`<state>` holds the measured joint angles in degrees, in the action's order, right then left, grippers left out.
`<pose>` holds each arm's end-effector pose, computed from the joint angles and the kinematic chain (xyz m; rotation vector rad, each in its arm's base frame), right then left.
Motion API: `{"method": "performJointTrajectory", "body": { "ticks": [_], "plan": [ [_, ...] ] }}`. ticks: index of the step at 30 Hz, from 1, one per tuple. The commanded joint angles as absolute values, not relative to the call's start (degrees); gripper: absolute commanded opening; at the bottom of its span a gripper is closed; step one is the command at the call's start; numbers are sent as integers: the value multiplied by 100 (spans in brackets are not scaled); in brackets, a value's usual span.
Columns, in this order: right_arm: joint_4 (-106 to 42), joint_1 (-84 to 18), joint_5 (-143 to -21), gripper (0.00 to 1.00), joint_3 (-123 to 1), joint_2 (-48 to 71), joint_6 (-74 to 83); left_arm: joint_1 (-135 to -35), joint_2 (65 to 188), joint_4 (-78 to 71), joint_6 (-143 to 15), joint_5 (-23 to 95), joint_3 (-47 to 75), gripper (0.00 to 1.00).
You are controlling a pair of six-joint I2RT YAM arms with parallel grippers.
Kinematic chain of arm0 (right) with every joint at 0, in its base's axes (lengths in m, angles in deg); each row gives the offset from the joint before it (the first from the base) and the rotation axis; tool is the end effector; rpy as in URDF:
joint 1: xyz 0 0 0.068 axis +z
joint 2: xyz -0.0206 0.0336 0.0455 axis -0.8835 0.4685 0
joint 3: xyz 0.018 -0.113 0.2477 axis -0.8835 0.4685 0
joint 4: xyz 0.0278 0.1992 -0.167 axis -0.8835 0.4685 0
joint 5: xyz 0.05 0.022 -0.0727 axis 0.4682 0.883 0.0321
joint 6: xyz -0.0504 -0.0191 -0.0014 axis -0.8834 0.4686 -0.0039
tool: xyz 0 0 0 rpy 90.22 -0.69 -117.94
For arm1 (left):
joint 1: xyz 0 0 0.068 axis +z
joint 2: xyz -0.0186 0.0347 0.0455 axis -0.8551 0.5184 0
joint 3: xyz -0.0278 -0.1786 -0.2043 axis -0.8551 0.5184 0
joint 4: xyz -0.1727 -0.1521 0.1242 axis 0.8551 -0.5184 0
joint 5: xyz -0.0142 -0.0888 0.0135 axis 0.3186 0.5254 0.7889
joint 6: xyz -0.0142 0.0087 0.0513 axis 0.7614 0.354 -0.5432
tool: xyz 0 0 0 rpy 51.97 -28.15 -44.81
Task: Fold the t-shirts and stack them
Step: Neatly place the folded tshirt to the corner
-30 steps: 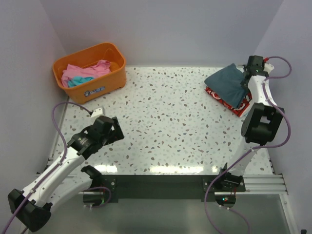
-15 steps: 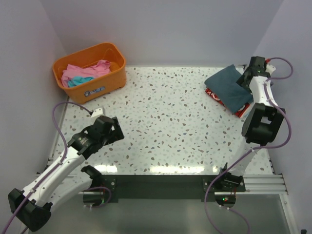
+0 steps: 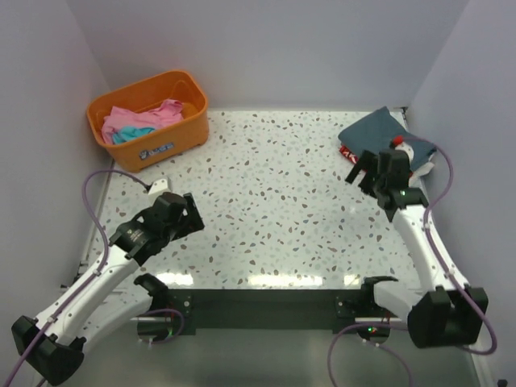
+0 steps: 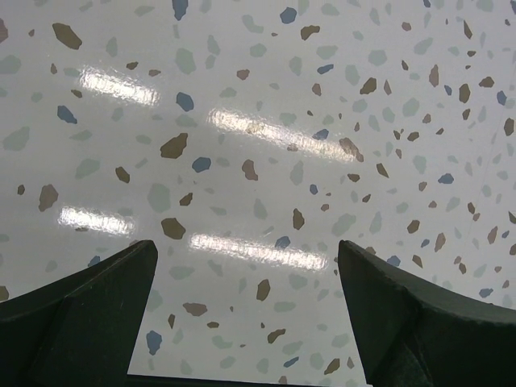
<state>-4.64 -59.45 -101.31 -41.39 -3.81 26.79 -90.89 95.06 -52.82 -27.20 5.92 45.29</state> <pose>0.2496 0.0043 0.3035 0.6189 2.1372 0.0804 0.1315 -0.0668 0.2592 -0.5030 2.3320 -0.1929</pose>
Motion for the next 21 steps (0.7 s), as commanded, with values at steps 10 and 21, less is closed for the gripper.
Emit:
{"method": "performJointTrajectory", "body": {
  "ticks": [10, 21],
  "plan": [
    [-393, -5996, -8599, 99, -1775, -3975, 2761, -9068, 9166, -5438, -2432, 248, 4359, 100],
    [214, -5996, -9549, 99, -2047, -4960, 2902, -9068, 8788, -5377, -2422, 221, 4412, 100]
  ]
}}
